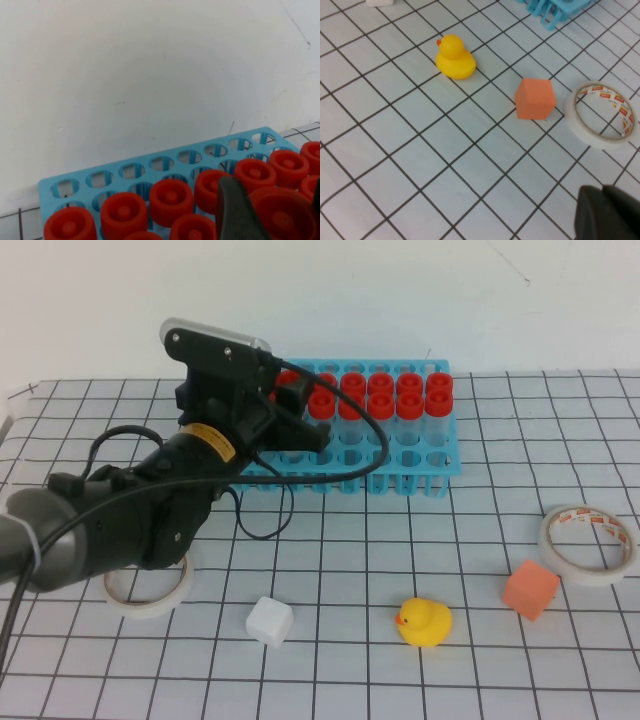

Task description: Place the test tubes

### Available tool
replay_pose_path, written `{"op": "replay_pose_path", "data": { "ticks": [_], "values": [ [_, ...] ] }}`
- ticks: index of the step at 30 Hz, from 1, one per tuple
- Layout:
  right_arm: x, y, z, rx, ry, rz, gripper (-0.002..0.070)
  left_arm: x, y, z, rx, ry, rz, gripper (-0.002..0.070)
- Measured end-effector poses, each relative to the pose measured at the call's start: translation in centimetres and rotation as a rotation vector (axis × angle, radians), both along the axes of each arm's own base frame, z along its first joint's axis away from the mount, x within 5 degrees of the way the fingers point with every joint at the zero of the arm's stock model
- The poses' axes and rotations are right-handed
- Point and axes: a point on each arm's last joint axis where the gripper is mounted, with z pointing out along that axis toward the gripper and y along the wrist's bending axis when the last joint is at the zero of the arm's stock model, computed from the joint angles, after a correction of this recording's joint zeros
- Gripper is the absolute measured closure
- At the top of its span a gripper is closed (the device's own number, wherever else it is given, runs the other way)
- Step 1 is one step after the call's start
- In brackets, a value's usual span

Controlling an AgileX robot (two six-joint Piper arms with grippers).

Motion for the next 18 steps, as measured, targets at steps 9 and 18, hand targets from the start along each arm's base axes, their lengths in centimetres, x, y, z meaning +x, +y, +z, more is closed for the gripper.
{"op": "replay_pose_path", "data": {
  "ticks": [9,18],
  "values": [
    [0.0,0.0,0.0,0.0,0.0,0.0,0.0678,0.51,-0.24,-1.02,0.012,0.004,-0.001,0.0408],
    [0.0,0.0,0.0,0.0,0.0,0.0,0.0678,0.53,-0.26,-1.08,0.017,0.0,-0.002,0.0408]
  ]
}}
